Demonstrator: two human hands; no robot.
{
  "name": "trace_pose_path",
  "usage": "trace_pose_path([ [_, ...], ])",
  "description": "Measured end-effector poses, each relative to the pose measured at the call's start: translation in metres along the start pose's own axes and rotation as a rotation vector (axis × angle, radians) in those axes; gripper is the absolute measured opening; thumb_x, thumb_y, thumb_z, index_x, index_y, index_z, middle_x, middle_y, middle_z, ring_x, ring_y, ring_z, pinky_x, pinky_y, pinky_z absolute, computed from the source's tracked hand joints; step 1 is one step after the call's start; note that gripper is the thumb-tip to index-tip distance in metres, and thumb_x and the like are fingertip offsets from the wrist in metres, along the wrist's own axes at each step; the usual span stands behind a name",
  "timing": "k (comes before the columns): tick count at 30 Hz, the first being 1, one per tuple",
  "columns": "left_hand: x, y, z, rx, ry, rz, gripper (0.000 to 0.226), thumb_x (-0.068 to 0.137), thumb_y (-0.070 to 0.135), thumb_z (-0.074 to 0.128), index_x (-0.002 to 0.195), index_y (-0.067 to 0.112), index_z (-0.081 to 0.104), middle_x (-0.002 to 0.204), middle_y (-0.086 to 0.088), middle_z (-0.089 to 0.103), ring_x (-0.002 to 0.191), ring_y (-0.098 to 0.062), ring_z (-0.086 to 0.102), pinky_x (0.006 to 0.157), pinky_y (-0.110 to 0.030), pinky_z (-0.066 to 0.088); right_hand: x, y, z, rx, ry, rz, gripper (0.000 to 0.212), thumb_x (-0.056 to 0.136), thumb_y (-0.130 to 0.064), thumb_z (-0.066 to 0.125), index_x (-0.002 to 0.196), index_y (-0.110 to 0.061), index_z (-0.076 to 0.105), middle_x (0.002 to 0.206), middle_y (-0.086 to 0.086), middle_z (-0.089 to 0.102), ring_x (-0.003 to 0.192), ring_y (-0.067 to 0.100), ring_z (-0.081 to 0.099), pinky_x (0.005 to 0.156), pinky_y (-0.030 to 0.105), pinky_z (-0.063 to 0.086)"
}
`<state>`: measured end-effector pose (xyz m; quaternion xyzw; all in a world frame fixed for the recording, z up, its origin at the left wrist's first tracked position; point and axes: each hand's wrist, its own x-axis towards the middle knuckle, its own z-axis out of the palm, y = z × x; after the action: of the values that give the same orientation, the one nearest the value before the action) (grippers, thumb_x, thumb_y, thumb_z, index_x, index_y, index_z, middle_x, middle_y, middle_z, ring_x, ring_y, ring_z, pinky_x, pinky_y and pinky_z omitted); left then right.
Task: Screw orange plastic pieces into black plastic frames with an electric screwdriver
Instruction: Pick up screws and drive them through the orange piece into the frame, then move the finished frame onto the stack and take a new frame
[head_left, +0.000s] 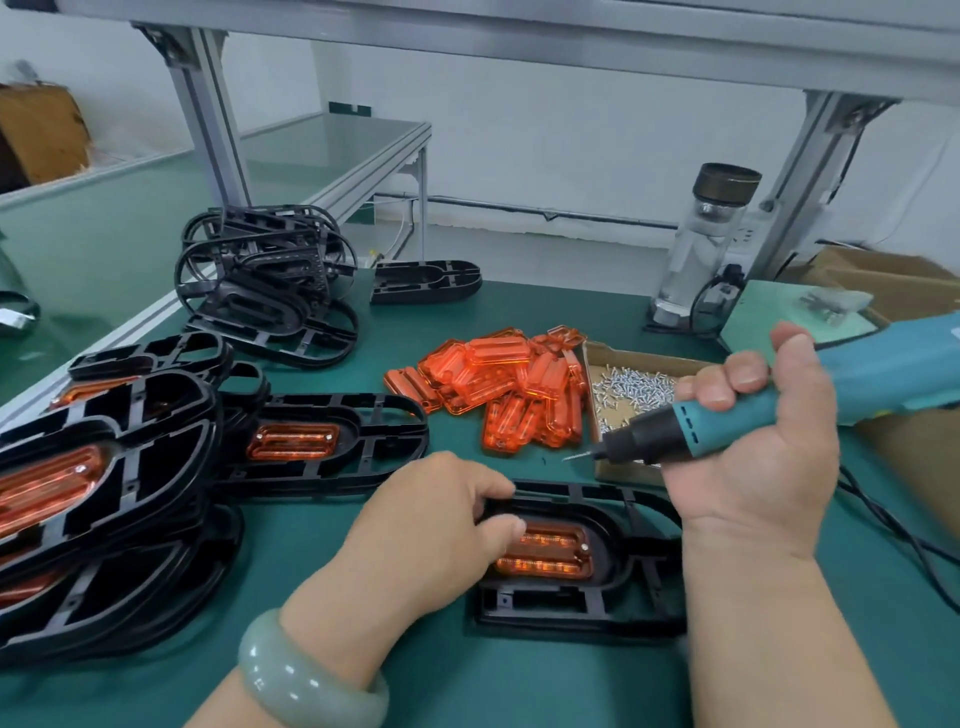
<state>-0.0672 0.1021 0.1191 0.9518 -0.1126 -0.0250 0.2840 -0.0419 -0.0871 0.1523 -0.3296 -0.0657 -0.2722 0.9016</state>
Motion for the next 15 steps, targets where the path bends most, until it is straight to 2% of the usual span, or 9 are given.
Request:
trace_pose_path([
  [2, 0.001, 0.015, -0.001, -0.043, 0.069, 0.09, 0.035, 0.083, 0.047, 0.061, 0.117, 0.038, 0.063, 0.097, 0.018, 0.058, 0.095, -0.003, 0.055, 0.08, -0.017, 0.04, 0.004, -0.003, -0.003, 0.037, 0.079, -0.015, 0.005, 0.098, -0.023, 0.048, 0.093, -0.022, 0.051, 0.059, -0.011, 0.047, 0.049, 0.006, 0.043, 0.059, 0.022, 0.041],
  [3, 0.002, 0.025, 0.0, -0.054, 0.062, 0.142, 0.033, 0.083, 0.045, 0.061, 0.115, 0.036, 0.064, 0.103, 0.015, 0.059, 0.1, -0.007, 0.055, 0.086, -0.022, 0.043, 0.005, -0.005, -0.004, 0.056, 0.111, -0.018, 0.008, 0.099, -0.023, 0.048, 0.091, -0.022, 0.051, 0.058, -0.011, 0.046, 0.048, 0.006, 0.042, 0.059, 0.021, 0.041],
  [5, 0.006, 0.045, 0.007, -0.03, 0.014, 0.246, 0.031, 0.084, 0.042, 0.061, 0.112, 0.031, 0.066, 0.11, 0.005, 0.058, 0.106, -0.016, 0.053, 0.095, -0.031, 0.043, 0.008, -0.008, -0.005, 0.089, 0.173, -0.027, 0.012, 0.099, -0.023, 0.047, 0.087, -0.023, 0.05, 0.057, -0.011, 0.046, 0.048, 0.005, 0.042, 0.058, 0.021, 0.042],
  [8, 0.011, 0.068, 0.025, 0.028, -0.064, 0.337, 0.038, 0.082, 0.044, 0.063, 0.116, 0.026, 0.065, 0.12, 0.0, 0.052, 0.114, -0.021, 0.046, 0.1, -0.036, 0.039, 0.011, -0.012, -0.007, 0.12, 0.239, -0.024, 0.015, 0.098, -0.026, 0.049, 0.084, -0.023, 0.048, 0.056, -0.011, 0.045, 0.047, 0.005, 0.041, 0.056, 0.019, 0.041],
  [11, 0.014, 0.077, 0.036, 0.168, -0.138, 0.314, 0.055, 0.077, 0.055, 0.064, 0.125, 0.029, 0.057, 0.123, -0.001, 0.044, 0.115, -0.024, 0.04, 0.099, -0.04, 0.039, 0.012, -0.012, -0.009, 0.143, 0.267, -0.012, 0.023, 0.098, -0.026, 0.05, 0.076, -0.024, 0.05, 0.056, -0.01, 0.045, 0.048, 0.005, 0.041, 0.056, 0.019, 0.041],
  [15, 0.013, 0.089, 0.036, 0.313, -0.164, 0.236, 0.068, 0.069, 0.061, 0.068, 0.124, 0.023, 0.054, 0.116, -0.005, 0.039, 0.106, -0.029, 0.042, 0.083, -0.042, 0.041, 0.011, -0.009, -0.009, 0.139, 0.253, 0.02, 0.044, 0.097, -0.028, 0.052, 0.055, -0.024, 0.063, 0.057, -0.011, 0.046, 0.049, 0.005, 0.043, 0.058, 0.02, 0.041],
])
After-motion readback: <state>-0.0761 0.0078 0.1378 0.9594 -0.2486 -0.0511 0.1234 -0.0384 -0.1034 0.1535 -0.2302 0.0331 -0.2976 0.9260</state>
